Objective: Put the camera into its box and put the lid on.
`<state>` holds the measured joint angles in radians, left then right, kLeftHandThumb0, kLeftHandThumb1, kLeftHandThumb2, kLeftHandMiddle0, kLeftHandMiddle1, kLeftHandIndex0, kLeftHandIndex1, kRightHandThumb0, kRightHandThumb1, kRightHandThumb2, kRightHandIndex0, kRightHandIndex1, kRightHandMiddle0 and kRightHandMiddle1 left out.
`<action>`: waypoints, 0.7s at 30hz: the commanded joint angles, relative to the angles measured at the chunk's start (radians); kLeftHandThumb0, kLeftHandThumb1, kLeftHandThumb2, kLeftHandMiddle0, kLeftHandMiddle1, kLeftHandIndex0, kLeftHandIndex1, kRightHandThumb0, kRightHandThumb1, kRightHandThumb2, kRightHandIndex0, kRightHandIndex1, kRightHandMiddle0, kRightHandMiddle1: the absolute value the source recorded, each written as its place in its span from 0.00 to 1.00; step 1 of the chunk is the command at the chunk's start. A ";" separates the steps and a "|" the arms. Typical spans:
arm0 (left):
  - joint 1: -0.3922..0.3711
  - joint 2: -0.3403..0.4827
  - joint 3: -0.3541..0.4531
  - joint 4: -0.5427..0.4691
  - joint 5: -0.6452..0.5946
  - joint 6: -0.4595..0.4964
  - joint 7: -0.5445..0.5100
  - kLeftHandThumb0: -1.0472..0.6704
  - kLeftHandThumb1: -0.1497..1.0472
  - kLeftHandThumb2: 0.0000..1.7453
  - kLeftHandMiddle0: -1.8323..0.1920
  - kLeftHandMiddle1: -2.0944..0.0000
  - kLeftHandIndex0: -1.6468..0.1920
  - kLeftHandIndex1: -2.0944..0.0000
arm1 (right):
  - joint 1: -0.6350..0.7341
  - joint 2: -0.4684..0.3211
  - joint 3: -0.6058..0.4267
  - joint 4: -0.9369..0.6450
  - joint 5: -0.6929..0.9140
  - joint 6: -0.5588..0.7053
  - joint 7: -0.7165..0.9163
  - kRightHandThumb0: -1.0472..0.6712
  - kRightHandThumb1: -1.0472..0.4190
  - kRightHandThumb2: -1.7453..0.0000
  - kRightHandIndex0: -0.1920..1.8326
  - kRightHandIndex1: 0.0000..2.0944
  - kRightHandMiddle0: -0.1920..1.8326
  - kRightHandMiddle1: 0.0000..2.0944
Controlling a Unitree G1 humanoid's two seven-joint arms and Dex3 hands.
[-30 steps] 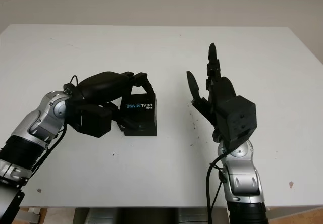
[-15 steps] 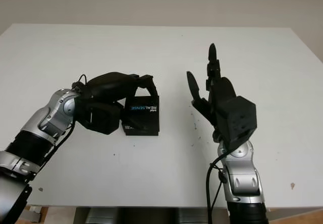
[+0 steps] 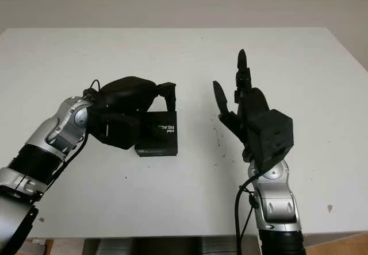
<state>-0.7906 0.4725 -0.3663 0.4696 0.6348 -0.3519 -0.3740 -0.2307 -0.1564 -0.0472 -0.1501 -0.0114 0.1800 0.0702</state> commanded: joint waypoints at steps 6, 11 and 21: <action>0.011 0.042 -0.064 -0.033 0.141 -0.013 0.067 0.25 0.94 0.03 0.87 0.85 0.88 0.74 | 0.008 -0.002 -0.004 -0.019 0.002 -0.008 0.005 0.14 0.00 0.70 0.00 0.00 0.00 0.00; 0.020 0.054 -0.068 -0.054 0.190 -0.010 0.129 0.22 0.96 0.03 0.91 0.99 0.85 0.95 | 0.008 -0.001 -0.004 -0.020 0.006 -0.011 0.009 0.14 0.00 0.70 0.00 0.00 0.00 0.00; 0.040 0.062 -0.052 -0.069 0.226 0.011 0.251 0.23 1.00 0.06 0.99 0.99 0.89 0.98 | 0.011 -0.001 -0.005 -0.007 0.014 -0.037 0.021 0.14 0.00 0.70 0.00 0.00 0.00 0.00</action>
<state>-0.7646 0.5268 -0.4282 0.4131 0.8653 -0.3442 -0.1367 -0.2280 -0.1564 -0.0481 -0.1504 -0.0022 0.1574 0.0898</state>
